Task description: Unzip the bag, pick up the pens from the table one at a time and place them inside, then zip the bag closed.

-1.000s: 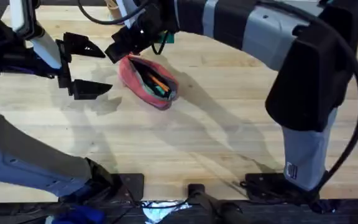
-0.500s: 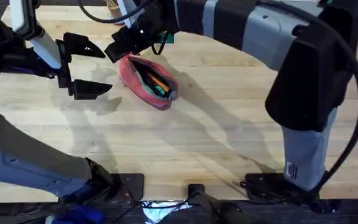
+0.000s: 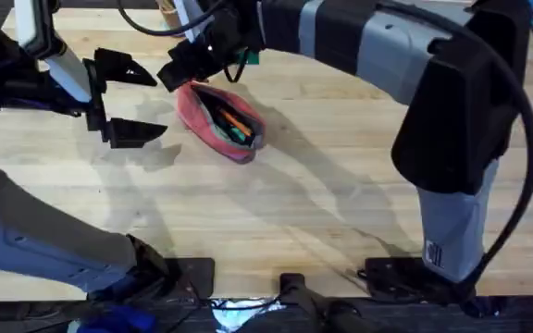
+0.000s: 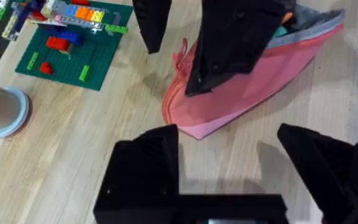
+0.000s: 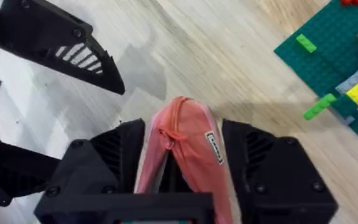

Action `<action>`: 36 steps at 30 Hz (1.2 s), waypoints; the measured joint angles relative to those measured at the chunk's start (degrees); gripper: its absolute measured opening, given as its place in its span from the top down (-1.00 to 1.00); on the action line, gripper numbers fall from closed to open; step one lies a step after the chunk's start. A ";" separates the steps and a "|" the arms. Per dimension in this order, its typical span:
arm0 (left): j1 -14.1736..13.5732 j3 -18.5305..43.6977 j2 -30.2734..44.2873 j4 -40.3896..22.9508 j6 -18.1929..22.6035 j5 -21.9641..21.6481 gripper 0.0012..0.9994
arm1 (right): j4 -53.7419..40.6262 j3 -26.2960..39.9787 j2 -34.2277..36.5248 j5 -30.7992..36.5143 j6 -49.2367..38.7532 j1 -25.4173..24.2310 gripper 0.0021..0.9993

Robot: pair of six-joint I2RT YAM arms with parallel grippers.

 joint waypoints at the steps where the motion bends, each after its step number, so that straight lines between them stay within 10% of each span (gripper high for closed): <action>1: 0.00 0.00 0.00 0.00 0.00 0.00 -0.99 | -0.09 0.00 0.00 0.00 0.01 0.04 -0.43; 21: 0.00 0.00 0.00 0.00 0.00 0.00 -0.99 | 0.07 0.00 -0.01 0.01 0.03 1.31 0.86; 36: 0.00 0.00 0.00 0.00 0.00 0.00 -0.99 | -0.65 1.05 0.00 0.04 0.03 1.31 0.94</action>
